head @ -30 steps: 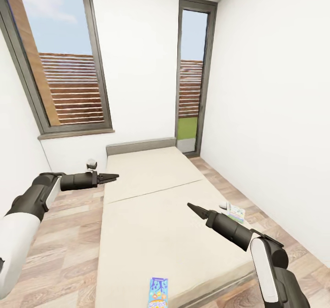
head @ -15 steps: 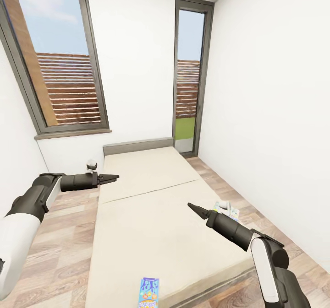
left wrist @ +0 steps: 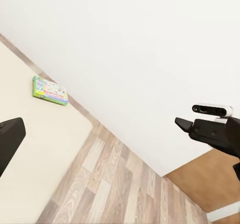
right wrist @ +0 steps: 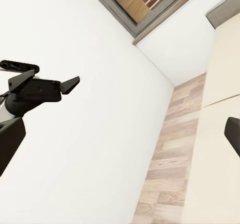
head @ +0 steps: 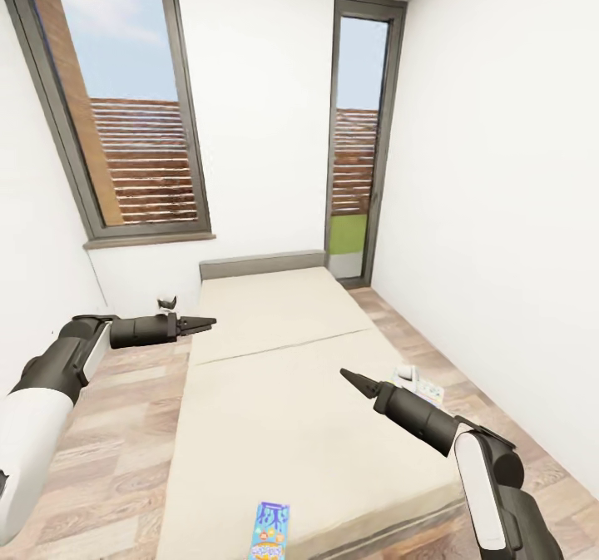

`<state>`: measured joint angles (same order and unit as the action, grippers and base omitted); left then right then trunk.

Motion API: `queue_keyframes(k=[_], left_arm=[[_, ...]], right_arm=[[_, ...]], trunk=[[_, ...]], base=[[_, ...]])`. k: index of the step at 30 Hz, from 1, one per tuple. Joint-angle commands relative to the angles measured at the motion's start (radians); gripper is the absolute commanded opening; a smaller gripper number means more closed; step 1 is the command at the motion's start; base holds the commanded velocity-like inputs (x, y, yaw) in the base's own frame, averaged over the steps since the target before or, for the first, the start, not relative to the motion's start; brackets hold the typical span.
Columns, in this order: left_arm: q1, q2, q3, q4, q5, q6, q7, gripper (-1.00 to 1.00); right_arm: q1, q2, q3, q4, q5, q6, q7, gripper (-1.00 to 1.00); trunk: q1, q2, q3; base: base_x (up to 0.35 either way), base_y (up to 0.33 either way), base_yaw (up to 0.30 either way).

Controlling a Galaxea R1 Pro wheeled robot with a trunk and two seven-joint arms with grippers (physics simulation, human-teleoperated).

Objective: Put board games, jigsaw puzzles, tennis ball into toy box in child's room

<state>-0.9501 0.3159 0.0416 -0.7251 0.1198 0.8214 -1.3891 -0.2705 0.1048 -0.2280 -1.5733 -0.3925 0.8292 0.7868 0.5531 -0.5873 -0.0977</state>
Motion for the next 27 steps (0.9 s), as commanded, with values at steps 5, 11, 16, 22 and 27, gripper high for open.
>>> queue_keyframes(k=[5, 11, 16, 22, 27], left_arm=[[-0.001, 0.000, 0.000, 0.000, 0.002, 0.010, -0.002, 1.00], [-0.001, 0.000, -0.001, 0.000, 0.003, 0.011, -0.002, 1.00], [-0.001, -0.002, -0.001, 0.000, 0.002, 0.011, -0.001, 1.00], [-0.001, -0.006, 0.000, 0.000, 0.001, 0.011, -0.001, 1.00], [-0.001, -0.006, 0.000, 0.000, 0.001, 0.011, -0.001, 1.00]], right_arm=[[-0.001, 0.001, -0.002, -0.001, 0.000, 0.005, 0.003, 1.00], [-0.001, 0.001, -0.002, -0.001, 0.000, 0.005, 0.003, 1.00], [-0.001, 0.001, -0.002, -0.001, 0.000, 0.005, 0.003, 1.00], [-0.001, 0.001, -0.002, -0.001, 0.000, 0.005, 0.003, 1.00], [-0.001, 0.000, -0.003, -0.001, 0.000, 0.005, 0.007, 1.00]], trunk=[[0.000, -0.002, -0.002], [0.000, -0.002, -0.002], [0.000, -0.002, -0.002], [0.000, -0.002, -0.002], [0.000, -0.002, -0.002]], base=[[0.000, -0.022, 0.284], [0.000, -0.017, 0.289], [0.000, -0.195, 0.266], [0.000, -0.212, 0.067], [0.000, -0.035, 0.005]])
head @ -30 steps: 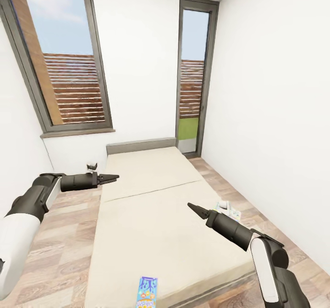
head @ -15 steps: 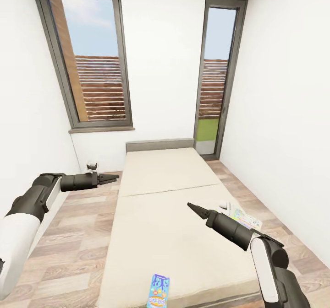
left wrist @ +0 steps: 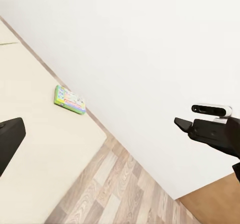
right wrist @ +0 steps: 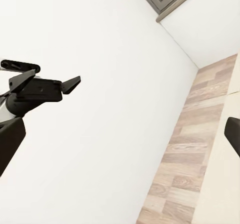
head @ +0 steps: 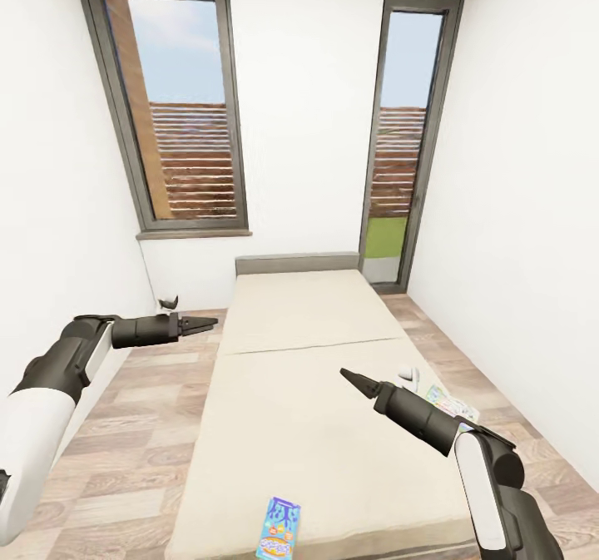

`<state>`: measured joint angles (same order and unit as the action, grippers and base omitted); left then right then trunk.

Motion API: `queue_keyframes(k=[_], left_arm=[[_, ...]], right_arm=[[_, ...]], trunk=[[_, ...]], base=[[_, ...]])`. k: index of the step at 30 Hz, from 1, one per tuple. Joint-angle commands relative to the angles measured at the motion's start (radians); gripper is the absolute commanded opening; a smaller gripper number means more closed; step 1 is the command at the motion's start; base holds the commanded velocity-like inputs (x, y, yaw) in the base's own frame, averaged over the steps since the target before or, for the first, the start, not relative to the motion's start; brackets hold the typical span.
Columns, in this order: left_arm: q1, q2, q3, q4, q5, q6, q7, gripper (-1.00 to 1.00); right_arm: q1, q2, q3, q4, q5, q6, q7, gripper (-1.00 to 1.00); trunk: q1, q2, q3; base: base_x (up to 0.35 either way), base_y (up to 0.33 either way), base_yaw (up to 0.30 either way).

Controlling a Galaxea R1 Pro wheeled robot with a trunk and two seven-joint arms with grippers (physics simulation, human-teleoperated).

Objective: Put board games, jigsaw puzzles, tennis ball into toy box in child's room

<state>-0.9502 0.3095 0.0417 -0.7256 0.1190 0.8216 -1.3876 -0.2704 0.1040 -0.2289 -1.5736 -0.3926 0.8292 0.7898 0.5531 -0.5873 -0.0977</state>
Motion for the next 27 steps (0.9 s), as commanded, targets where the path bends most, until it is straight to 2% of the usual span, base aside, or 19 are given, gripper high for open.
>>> queue_keyframes(k=[1, 15, 27], left_arm=[[-0.001, 0.000, 0.000, 0.000, 0.002, 0.010, -0.002, 1.00], [-0.001, -0.001, -0.001, 0.000, 0.002, 0.010, -0.002, 1.00], [0.000, -0.001, 0.000, 0.000, 0.002, 0.010, -0.001, 1.00]], right_arm=[[-0.001, 0.001, -0.002, 0.000, 0.000, 0.005, 0.004, 1.00], [-0.001, 0.002, -0.003, 0.000, 0.000, 0.005, 0.005, 1.00], [-0.001, 0.002, -0.002, 0.000, 0.000, 0.005, 0.005, 1.00]], trunk=[[0.000, -0.002, -0.002], [0.000, -0.002, -0.002], [0.000, -0.002, -0.002]], base=[[0.000, -0.019, 0.002], [0.000, -0.160, 0.000], [0.039, -0.271, 0.001]])
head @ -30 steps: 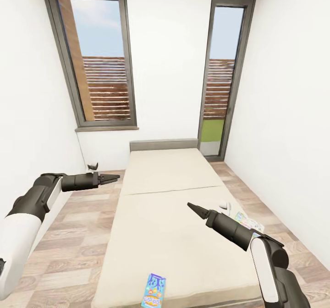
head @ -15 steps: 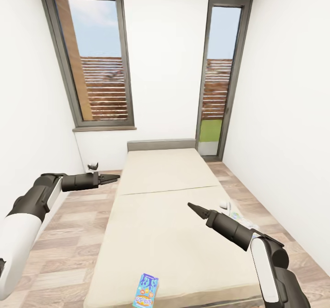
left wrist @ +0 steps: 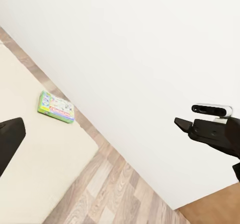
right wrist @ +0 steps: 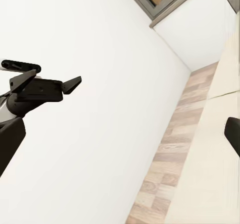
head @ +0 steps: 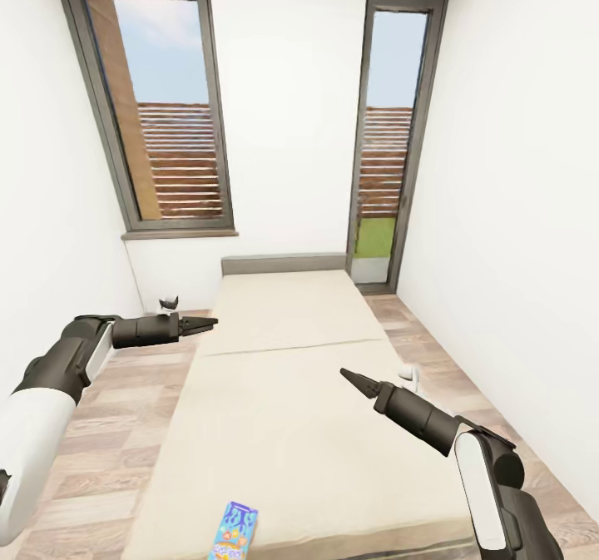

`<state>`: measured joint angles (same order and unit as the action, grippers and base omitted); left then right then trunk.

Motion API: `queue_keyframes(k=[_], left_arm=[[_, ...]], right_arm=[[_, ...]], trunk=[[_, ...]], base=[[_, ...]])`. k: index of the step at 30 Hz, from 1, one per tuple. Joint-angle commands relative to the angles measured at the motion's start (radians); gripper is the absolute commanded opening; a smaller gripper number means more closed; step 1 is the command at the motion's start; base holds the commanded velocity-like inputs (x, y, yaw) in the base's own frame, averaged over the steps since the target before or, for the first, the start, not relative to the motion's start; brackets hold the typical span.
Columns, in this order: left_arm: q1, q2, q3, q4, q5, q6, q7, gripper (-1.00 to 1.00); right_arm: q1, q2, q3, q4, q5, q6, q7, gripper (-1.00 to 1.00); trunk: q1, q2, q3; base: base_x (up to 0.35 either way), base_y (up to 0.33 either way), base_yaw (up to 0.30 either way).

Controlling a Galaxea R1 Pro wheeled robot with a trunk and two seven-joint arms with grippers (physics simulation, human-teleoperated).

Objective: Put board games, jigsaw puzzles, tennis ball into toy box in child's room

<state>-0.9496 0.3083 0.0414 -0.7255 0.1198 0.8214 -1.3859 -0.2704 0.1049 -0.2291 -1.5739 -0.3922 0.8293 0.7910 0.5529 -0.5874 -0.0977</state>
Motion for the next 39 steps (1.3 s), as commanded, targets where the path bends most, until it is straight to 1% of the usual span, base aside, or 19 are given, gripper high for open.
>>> queue_keyframes(k=[1, 7, 12, 20, 39], left_arm=[[-0.001, 0.000, 0.000, 0.000, 0.001, 0.010, -0.002, 1.00], [-0.001, -0.001, 0.000, 0.000, 0.001, 0.011, -0.002, 1.00], [0.000, -0.003, 0.000, 0.000, 0.001, 0.011, -0.002, 1.00], [0.000, -0.003, 0.000, 0.000, 0.001, 0.010, -0.002, 1.00], [0.000, -0.003, 0.000, 0.000, 0.001, 0.010, -0.002, 1.00]], right_arm=[[-0.001, 0.001, -0.002, 0.000, 0.000, 0.005, 0.004, 1.00], [-0.001, 0.001, -0.001, 0.000, 0.000, 0.005, 0.004, 1.00], [-0.001, 0.000, -0.002, 0.000, 0.000, 0.005, 0.004, 1.00], [-0.001, 0.000, -0.002, 0.000, 0.000, 0.005, 0.004, 1.00], [-0.001, -0.001, -0.003, 0.000, 0.000, 0.005, 0.005, 1.00]], trunk=[[0.001, -0.002, -0.002], [0.001, -0.002, -0.002], [0.001, -0.002, -0.002], [0.001, -0.002, -0.002], [0.001, -0.002, -0.002]], base=[[0.124, -0.266, 0.040], [0.118, -0.264, 0.149], [0.032, -0.099, 0.098], [0.005, -0.025, 0.015], [0.009, -0.095, 0.000]])
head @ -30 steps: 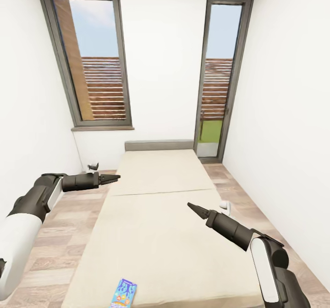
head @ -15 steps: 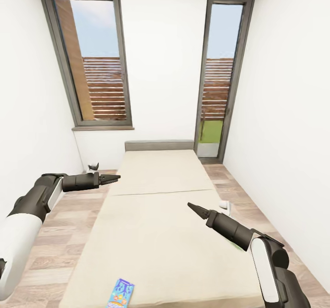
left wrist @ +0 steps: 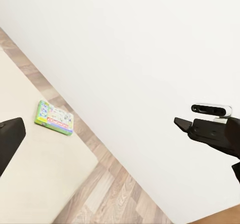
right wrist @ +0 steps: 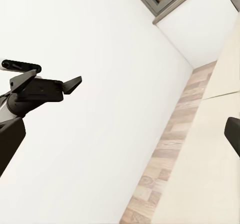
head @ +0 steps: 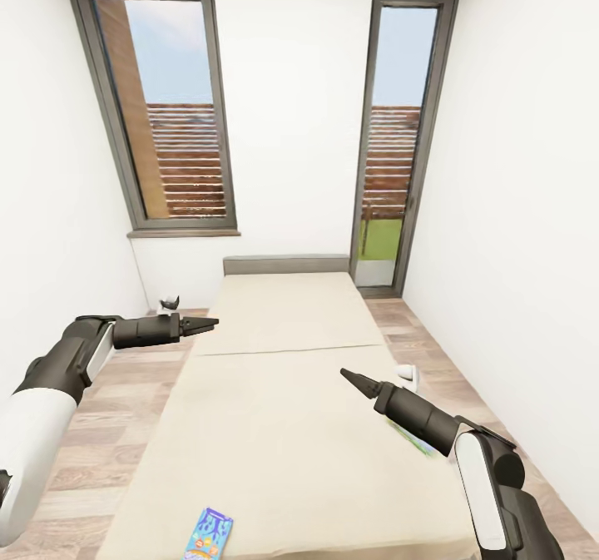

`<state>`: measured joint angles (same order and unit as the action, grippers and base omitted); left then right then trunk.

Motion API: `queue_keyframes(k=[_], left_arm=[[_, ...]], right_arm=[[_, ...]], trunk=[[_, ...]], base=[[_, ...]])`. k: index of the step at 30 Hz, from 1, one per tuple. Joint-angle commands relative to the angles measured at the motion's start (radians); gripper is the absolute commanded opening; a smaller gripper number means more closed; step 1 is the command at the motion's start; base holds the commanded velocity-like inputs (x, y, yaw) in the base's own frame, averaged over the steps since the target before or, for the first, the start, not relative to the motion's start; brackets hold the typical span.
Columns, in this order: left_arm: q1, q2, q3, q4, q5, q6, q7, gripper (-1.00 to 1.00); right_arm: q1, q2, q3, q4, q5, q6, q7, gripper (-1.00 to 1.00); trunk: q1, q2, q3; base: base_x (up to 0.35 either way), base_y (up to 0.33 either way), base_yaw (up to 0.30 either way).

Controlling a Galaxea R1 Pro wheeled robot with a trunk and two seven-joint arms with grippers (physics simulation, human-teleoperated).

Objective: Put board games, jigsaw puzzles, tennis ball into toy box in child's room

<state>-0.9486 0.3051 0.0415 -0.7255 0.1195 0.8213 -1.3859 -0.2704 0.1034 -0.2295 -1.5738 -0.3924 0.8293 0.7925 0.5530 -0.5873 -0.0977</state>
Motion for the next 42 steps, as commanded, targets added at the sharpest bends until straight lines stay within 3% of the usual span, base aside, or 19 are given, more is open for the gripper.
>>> queue_keyframes(k=[1, 29, 36, 42], left_arm=[[-0.001, 0.000, 0.000, 0.000, 0.002, 0.011, -0.002, 1.00], [-0.001, -0.004, -0.001, 0.000, -0.002, 0.012, 0.002, 1.00], [0.001, -0.015, -0.002, 0.015, -0.001, 0.012, 0.063, 1.00], [0.036, -0.017, 0.002, 0.105, -0.001, -0.014, 0.173, 1.00]], right_arm=[[-0.001, 0.001, -0.002, 0.000, 0.000, 0.005, 0.004, 1.00], [-0.001, 0.001, -0.002, 0.000, 0.000, 0.005, 0.002, 1.00], [-0.001, -0.002, -0.008, 0.000, 0.000, 0.007, 0.004, 1.00], [-0.001, -0.004, -0.011, 0.000, -0.001, 0.009, 0.005, 1.00]], trunk=[[0.000, -0.002, -0.002], [0.000, -0.002, -0.002], [0.000, -0.002, -0.002], [0.000, -0.002, -0.002]], base=[[0.048, -0.141, 0.000], [0.004, -0.013, 0.000], [0.000, 0.000, 0.000], [0.000, 0.000, 0.000]])
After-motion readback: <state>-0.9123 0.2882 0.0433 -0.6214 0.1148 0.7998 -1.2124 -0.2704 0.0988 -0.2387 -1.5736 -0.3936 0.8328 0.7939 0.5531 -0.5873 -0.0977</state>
